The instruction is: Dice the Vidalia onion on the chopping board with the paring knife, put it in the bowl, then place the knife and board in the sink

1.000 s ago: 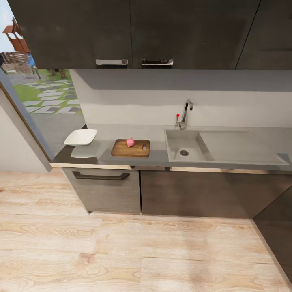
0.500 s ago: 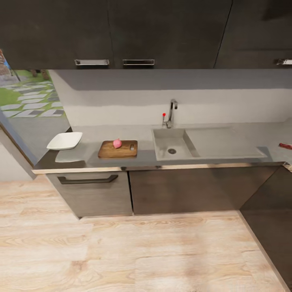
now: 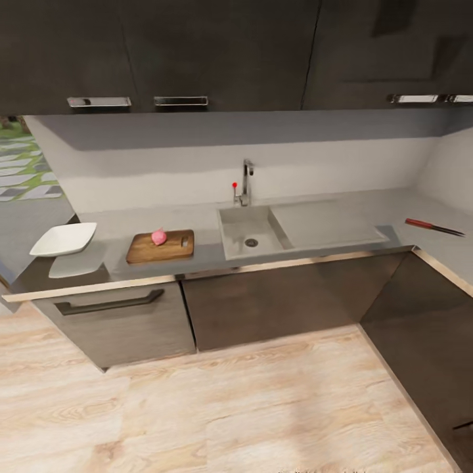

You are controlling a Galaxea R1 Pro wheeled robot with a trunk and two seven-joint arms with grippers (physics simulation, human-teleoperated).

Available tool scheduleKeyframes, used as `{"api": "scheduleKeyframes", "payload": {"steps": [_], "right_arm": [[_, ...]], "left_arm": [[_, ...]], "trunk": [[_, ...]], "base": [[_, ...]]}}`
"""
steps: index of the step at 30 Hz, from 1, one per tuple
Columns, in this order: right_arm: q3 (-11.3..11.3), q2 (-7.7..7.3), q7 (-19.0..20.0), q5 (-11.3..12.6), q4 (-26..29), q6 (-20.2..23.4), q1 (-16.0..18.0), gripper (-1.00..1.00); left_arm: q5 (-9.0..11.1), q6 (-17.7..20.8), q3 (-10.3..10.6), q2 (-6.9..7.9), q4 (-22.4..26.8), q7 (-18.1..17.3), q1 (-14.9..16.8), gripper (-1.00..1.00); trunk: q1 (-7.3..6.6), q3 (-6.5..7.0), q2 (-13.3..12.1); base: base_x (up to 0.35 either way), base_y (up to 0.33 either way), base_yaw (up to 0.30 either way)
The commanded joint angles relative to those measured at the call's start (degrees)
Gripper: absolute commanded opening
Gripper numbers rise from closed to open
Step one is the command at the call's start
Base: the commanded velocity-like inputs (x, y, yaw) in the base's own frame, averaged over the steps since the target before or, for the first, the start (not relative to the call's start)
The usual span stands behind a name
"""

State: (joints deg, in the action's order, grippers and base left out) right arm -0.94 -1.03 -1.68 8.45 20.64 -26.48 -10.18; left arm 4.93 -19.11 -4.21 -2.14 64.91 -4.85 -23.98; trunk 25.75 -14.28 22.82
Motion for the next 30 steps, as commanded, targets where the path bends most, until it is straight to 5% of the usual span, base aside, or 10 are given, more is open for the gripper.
{"api": "scheduleKeyframes", "payload": {"steps": [1, 12, 20, 24, 30], "right_arm": [[-0.1, -0.02, -0.1, 0.2, 0.1, -0.1, 0.0, 1.00], [-0.1, -0.11, -0.4, 0.2, 3.3, -0.1, 0.0, 1.00], [-0.1, 0.01, -4.6, 0.0, 15.4, 2.3, 0.0, 1.00], [-0.2, 0.06, -14.4, -0.2, 32.4, 16.2, 0.6, 1.00], [-0.2, -0.09, -22.2, -0.5, 54.0, 35.4, 6.1, 1.00]], "left_arm": [[0.5, 0.0, -0.1, -0.06, 0.0, -0.5, 0.0, 1.00], [0.5, -0.1, -0.1, -0.06, -0.6, -0.6, 0.0, 1.00], [0.5, -0.1, -0.2, -0.06, -1.0, -0.6, 0.0, 1.00], [0.4, -0.1, -0.1, -0.06, -1.2, -0.6, 0.0, 1.00], [0.4, -0.1, 0.0, -0.09, -1.3, -0.6, 0.0, 1.00]], "trunk": [[0.04, -0.08, 0.1], [0.04, -0.08, 0.1], [0.04, -0.08, 0.1], [0.04, -0.08, 0.1], [0.04, -0.08, 0.1]], "base": [[0.000, 0.000, -0.279], [0.000, 0.000, -0.240], [0.000, 0.000, -0.020], [0.000, 0.000, -0.001], [0.000, 0.000, 0.000]]}}
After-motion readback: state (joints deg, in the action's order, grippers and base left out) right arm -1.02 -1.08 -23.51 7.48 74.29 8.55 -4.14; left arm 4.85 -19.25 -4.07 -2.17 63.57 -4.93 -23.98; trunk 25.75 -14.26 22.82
